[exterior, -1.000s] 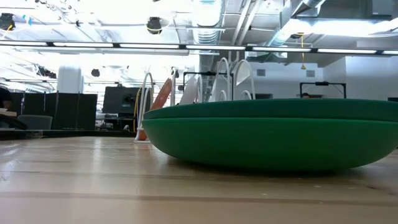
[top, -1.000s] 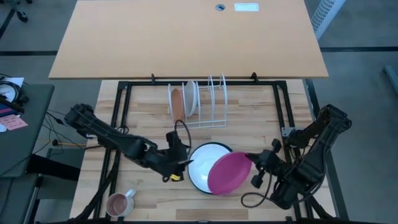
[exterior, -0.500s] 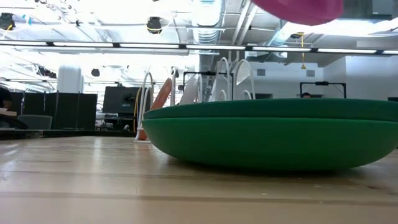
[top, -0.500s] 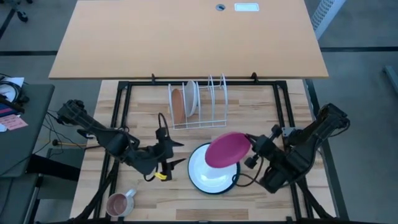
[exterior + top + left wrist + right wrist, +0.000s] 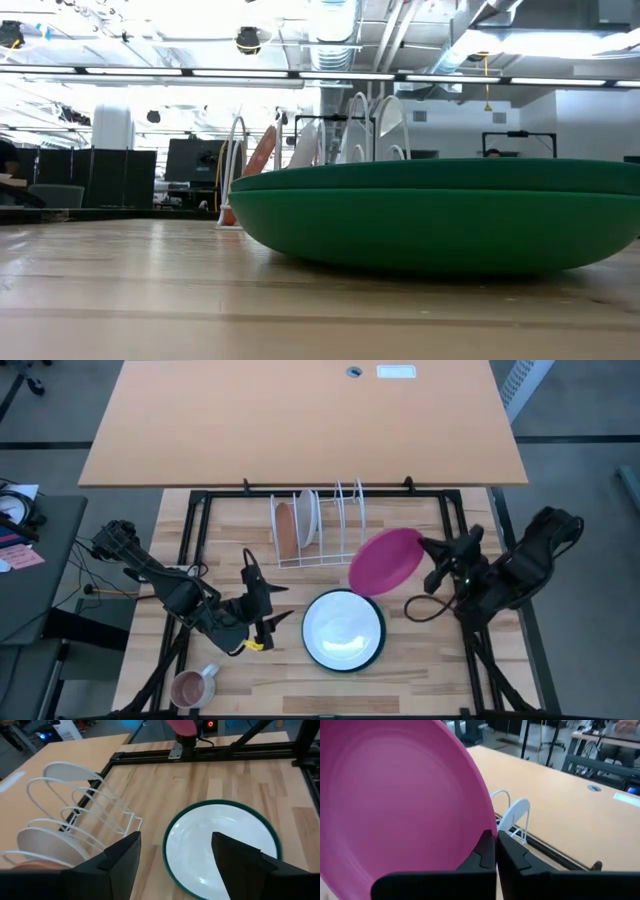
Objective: Sort dishes
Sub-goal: Put the pink plate in the dish rack
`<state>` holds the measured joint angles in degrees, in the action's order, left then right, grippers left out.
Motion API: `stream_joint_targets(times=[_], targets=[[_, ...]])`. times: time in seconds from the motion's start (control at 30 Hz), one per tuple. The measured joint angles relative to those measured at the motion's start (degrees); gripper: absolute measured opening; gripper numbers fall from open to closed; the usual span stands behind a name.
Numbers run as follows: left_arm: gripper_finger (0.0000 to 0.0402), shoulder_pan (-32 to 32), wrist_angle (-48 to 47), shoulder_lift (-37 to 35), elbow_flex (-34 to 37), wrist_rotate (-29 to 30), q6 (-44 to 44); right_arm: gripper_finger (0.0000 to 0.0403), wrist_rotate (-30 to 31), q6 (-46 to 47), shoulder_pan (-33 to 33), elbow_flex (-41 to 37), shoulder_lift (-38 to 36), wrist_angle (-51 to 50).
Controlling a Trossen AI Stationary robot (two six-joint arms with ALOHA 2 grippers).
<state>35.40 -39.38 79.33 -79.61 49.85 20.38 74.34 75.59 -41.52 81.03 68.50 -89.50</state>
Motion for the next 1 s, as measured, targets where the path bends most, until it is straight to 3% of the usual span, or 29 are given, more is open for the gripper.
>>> stream_joint_targets(times=[0.33,0.57,0.67,1.0], targets=[[0.0237,0.0,-4.54,-0.26,-0.02,2.69,3.35,0.0001,5.38,19.39,-0.17,-13.23,-0.06,2.28],[0.0237,0.0,-6.1,-0.26,-0.02,5.13,9.55,0.0,7.38,20.37,-4.97,-19.69,5.39,11.78],[0.0237,0.0,-6.12,-0.26,0.04,7.55,12.04,0.0,8.17,20.37,-6.49,-18.86,5.78,11.92],[0.0237,0.0,-6.34,-0.21,3.01,7.42,16.05,0.0,11.28,14.98,-8.75,-14.89,5.63,12.99]])
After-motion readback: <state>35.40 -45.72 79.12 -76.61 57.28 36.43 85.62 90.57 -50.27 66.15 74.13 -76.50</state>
